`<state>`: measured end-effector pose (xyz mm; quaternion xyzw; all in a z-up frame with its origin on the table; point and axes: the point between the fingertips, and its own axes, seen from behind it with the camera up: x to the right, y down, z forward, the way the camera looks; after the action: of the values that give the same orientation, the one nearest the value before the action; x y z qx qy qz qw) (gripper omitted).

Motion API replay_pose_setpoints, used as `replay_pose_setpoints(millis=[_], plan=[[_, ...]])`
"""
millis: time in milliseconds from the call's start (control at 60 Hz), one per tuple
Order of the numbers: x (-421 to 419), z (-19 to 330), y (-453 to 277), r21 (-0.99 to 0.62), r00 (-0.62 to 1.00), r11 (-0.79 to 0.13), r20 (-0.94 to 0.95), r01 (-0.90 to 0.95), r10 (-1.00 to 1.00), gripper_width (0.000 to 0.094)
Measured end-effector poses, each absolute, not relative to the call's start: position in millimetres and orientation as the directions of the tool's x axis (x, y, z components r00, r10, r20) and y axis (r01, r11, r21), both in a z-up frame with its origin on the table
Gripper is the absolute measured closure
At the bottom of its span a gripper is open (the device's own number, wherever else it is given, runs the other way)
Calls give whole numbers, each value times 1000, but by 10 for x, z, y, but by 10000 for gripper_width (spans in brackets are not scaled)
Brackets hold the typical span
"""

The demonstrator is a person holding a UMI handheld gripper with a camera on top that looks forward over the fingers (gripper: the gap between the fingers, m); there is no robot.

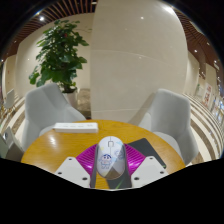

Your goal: Arrange mouse

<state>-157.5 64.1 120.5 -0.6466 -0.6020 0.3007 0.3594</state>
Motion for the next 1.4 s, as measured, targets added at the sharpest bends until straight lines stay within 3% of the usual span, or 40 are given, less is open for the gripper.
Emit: replay_pose_setpoints(millis=[200,350,467,550,583,783,950,1133,1400], plan=[[-1744,185,1434,-747,84,-40,21,663,996,524],[-1731,-267,1560,-711,22,-32,-23,702,1000,508],[-1718,-229,1500,-719,-40,1,-38,695,998,389],[-1659,-179,1527,-705,-36,-3,-40,709,999,46],[-1619,-109,1525,-706,-36,-6,-45,708,998,85],[-771,599,1387,-711,-41,5,-34,703,999,73],[276,911,1261,-679,-30,0,-33,734,999,80],[932,948,1153,-647,-41,0,-49,762,998,74],[1010,954,1115,-666,-103,80,5,742,995,78]])
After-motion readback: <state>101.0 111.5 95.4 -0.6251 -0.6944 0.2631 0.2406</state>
